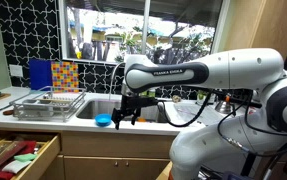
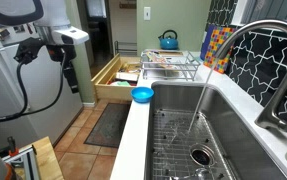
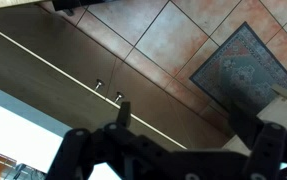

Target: Put the blue bowl under the running faucet then place it back on the counter

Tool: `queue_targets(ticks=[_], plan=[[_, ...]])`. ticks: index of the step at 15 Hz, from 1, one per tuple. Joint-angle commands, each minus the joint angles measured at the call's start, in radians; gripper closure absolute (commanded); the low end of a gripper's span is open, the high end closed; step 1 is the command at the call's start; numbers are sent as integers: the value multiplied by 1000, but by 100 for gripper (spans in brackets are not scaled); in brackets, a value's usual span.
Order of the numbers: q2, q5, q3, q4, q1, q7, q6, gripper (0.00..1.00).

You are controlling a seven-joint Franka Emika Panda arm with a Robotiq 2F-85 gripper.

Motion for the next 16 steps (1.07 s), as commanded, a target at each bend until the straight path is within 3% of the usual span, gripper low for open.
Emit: queue_targets(ticks=[1,5,6,11,16], plan=[[1,3,4,-2,-6,-4,-3,0],[28,-2,-4,17,-18,1,-29,0],[58,-36,6,31,-78,44,37,0],[244,-183,-6,131,-238,85,276,0],[494,-217,-11,247,-300,160,391,0]])
